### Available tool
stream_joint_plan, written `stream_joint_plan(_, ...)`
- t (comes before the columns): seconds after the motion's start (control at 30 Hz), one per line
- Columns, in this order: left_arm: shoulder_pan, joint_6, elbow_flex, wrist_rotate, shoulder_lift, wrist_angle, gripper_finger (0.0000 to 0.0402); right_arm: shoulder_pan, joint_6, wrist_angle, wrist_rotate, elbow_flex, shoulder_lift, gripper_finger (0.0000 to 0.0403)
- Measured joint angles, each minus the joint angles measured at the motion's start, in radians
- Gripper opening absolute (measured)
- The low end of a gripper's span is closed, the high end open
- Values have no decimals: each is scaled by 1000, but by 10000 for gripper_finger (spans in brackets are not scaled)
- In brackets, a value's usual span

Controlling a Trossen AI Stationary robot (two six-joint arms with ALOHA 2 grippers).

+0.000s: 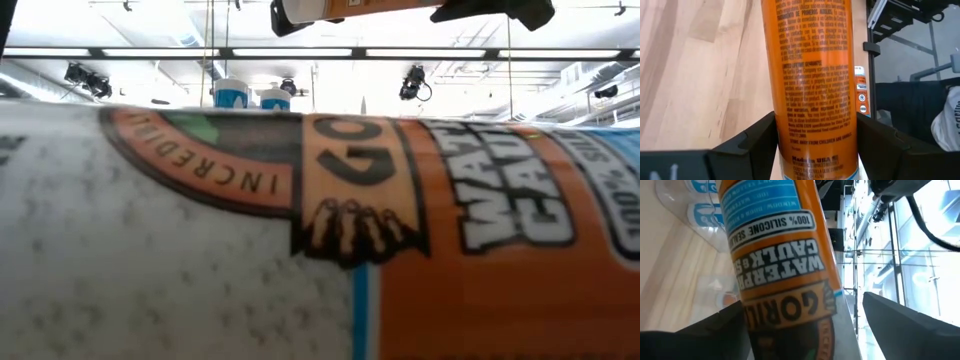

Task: Pick & place silicon tubes, Sealant and Lysol wipes
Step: Put the top orange sealant into the white bin

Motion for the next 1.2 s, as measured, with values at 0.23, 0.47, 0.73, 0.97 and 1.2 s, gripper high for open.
stream_joint_plan(0.23, 1, -2, 0, -9, 0, -2, 235, 8, 58, -54, -1, 0, 0, 350)
stream_joint_plan(0.47, 1, -4, 0, -9, -1, -3, 233, 16, 33, -53, -31, 0, -6, 361)
stream_joint_plan(0.73, 3, -4, 1, -18, -2, 5, 232, 17, 11, -59, 108, -1, -6, 393)
stream_joint_plan(0.97, 1, 9, 1, -35, -2, 2, 231, 29, 40, -47, 172, -1, -14, 396)
stream_joint_plan(1.2, 0, 25, 1, -44, -2, -6, 231, 38, 313, -84, 152, -1, -15, 396)
